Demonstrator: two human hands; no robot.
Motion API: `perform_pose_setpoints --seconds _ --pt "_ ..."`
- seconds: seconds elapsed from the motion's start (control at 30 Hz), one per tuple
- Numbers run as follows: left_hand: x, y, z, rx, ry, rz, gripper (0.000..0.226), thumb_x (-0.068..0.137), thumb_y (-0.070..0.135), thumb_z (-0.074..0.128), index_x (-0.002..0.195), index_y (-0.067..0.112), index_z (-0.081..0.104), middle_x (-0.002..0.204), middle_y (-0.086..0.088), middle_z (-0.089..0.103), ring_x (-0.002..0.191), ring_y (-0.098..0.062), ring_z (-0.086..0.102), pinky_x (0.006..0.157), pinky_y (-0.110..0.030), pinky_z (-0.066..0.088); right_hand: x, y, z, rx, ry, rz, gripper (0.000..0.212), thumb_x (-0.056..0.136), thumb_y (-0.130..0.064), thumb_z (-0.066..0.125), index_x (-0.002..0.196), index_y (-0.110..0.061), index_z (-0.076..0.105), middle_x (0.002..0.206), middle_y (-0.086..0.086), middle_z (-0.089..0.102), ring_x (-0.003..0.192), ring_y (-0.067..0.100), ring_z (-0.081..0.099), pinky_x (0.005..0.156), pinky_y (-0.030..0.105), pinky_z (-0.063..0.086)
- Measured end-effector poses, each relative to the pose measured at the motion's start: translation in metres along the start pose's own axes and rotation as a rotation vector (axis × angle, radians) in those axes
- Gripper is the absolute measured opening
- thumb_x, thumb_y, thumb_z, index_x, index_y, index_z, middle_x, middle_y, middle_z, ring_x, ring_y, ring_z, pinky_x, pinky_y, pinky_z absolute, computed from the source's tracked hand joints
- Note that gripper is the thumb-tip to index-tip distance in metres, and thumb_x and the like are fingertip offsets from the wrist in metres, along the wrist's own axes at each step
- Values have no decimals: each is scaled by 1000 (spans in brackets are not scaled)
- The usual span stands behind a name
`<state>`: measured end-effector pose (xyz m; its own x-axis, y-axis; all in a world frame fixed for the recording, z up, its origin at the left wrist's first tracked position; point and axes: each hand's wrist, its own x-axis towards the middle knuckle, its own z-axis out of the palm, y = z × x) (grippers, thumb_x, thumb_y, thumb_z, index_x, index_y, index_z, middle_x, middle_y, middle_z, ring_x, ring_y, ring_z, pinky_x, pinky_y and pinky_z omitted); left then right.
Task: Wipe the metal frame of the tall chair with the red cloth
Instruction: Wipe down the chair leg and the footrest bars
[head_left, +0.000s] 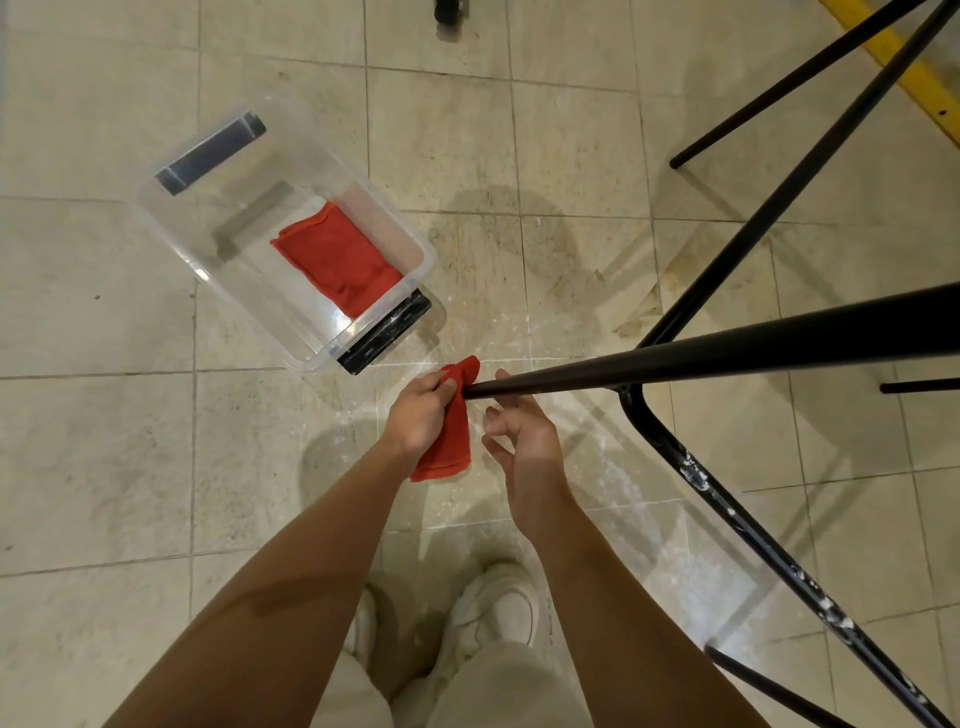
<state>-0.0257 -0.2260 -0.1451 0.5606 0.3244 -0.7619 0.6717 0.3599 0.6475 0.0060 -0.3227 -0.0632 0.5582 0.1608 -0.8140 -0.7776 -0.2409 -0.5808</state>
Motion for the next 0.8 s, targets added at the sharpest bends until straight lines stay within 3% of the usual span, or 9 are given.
perform_pose_setpoints --seconds 0.17,0.33,0.43,0.5,0.53,0.67,0.8 --pt "-15 4 7 -90 21 7 26 100 25 41 118 19 59 95 0 59 80 -12 55 72 -23 43 -2 -4 2 25 45 17 54 80 12 42 118 -25 54 108 -11 57 91 5 52 84 25 40" --pt "-49 11 14 -190 -36 32 35 100 19 42 134 26 47 128 -2 49 110 -16 54 86 -26 46 -19 -14 1 48 97 -45 51 79 10 40 118 -18 55 118 -6 54 86 1 50 69 20 37" --pt "-69 21 13 -85 -38 170 40 98 16 46 136 28 43 135 1 44 123 -14 47 102 -31 41 -35 -14 1 -57 94 -59 59 77 4 45 132 -16 49 116 -2 58 98 11 55 84 31 47" --pt "-84 30 16 -37 -24 266 42 96 15 49 136 27 43 136 4 43 122 -11 46 99 -24 41 -48 -13 1 -99 112 -70 67 69 -5 48 134 -20 48 125 5 57 112 22 55 97 43 46" --pt "-92 34 19 -20 -10 298 43 95 15 51 135 26 43 135 5 43 121 -11 47 97 -23 42 -55 -14 -1 -86 121 -76 67 69 -6 48 134 -20 48 128 7 56 114 24 54 98 43 47" --pt "-114 50 26 70 64 444 43 90 16 60 130 26 48 121 7 47 113 -11 50 96 -22 43 -73 -25 -11 -14 110 -114 63 72 -3 47 133 -17 49 125 9 58 108 18 56 84 27 48" --pt "-134 68 34 89 135 594 41 86 14 65 124 22 53 114 7 51 108 -8 51 93 -17 41 -93 -32 -16 1 76 -205 53 57 -14 44 105 -20 64 100 4 67 94 13 61 75 24 46"
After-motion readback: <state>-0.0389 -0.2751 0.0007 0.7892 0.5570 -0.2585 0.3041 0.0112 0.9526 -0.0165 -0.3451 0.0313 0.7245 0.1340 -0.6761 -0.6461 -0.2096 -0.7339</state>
